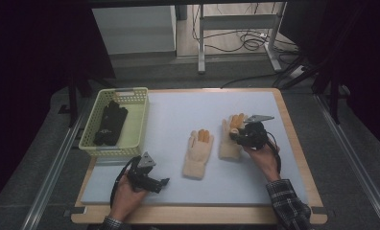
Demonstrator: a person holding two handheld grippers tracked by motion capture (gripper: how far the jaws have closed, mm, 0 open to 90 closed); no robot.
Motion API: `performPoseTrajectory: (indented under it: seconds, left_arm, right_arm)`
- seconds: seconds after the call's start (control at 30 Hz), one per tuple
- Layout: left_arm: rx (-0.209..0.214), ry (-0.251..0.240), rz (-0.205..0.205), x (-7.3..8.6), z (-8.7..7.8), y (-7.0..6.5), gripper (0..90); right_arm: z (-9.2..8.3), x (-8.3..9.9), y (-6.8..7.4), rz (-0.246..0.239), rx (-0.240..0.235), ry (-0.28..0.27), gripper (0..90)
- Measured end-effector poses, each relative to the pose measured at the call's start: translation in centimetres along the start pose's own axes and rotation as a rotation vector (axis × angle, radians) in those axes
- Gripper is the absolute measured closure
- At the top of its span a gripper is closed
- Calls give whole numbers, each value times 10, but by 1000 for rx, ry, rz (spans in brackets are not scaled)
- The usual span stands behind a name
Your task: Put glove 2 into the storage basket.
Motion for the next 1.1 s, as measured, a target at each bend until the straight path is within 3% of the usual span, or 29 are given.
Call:
performPoseTrajectory:
  seconds: [0.33, 0.53, 0.67, 0.9, 1.0, 1.1]
  left_arm:
    - [-1, 1, -1, 0, 0, 0, 16]
    - [-1, 1, 4, 0, 0, 0, 16]
    - [-1, -1, 3, 0, 0, 0, 16]
    - [-1, 0, 3, 0, 0, 0, 16]
    - [-1, 0, 3, 0, 0, 0, 16]
    - [-1, 0, 2, 0, 0, 0, 16]
  right_arm:
    - [-18, -15, 46, 26, -86, -30, 598]
    - [-19, -21, 74, 48, -136, -42, 597]
    - [-7, -19, 96, 52, -150, -27, 596]
    - [14, -14, 119, 73, -157, -24, 596]
    - [23, -9, 126, 87, -157, -26, 595]
    - [30, 0, 127, 70, -124, -16, 592]
Point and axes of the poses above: each handheld gripper's, and its own axes: z roughly forward along the jaws, x roughly out of its underside, y roughly to its left, the point moved 5 cm from there along z, roughly forward along the jaws, and after that the axes turned 14 degrees about -y, right-handed, at the moved point
